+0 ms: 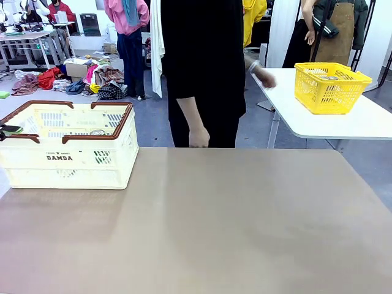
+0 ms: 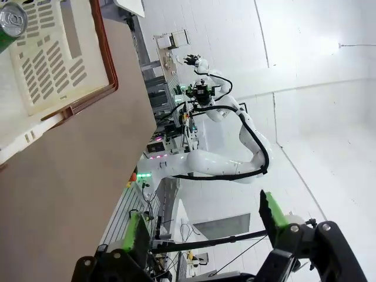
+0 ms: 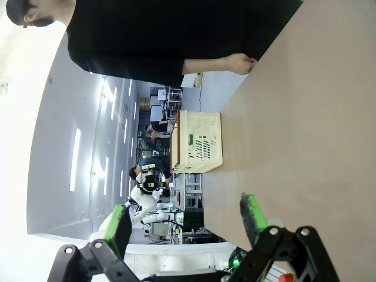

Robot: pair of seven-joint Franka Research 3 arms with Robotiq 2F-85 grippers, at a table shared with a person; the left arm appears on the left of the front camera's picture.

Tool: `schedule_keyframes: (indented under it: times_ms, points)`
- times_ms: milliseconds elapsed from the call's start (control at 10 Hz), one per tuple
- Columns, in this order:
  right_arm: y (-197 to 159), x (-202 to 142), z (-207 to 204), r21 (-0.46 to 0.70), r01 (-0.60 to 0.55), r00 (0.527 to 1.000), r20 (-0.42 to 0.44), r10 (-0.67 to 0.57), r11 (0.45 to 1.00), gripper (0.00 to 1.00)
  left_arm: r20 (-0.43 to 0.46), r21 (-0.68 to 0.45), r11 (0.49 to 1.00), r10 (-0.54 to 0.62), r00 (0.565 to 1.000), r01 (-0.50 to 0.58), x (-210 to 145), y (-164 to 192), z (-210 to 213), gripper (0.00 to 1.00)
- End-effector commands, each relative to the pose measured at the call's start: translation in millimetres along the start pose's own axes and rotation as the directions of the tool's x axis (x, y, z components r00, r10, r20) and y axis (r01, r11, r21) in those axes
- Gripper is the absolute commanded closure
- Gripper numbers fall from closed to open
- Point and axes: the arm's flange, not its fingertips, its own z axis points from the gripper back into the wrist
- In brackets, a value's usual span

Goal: Place the drinks into the Shopping basket.
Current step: Pick up one drink and place it into the Shopping basket.

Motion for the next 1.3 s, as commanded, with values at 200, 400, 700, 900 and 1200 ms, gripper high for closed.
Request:
schedule_keyframes:
  times_ms: [200, 400, 700, 900, 1200]
  points:
    - [2.2, 0.3, 0.4, 0.008, -0.004, 1.0, 0.0, 0.004, 1.0, 0.0, -0.004, -0.014, 1.0, 0.005, 1.0, -0.005, -3.3, -4.5, -1.6, 0.0]
    - [2.2, 0.3, 0.4, 0.008, -0.004, 1.0, 0.0, 0.004, 1.0, 0.0, -0.004, -0.014, 1.0, 0.005, 1.0, -0.005, -3.3, -4.5, -1.6, 0.0]
    - [2.2, 0.3, 0.4, 0.008, -0.004, 1.0, 0.0, 0.004, 1.0, 0.0, -0.004, -0.014, 1.0, 0.005, 1.0, -0.005, -3.3, -4.5, -1.6, 0.0]
    - [2.2, 0.3, 0.4, 0.008, -0.004, 1.0, 0.0, 0.004, 1.0, 0.0, -0.004, -0.014, 1.0, 0.005, 1.0, -0.005, -3.3, -4.5, -1.6, 0.0]
    - [2.2, 0.3, 0.4, 0.008, -0.004, 1.0, 0.0, 0.004, 1.0, 0.0, -0.004, -0.014, 1.0, 0.005, 1.0, -0.005, -3.3, -4.5, -1.6, 0.0]
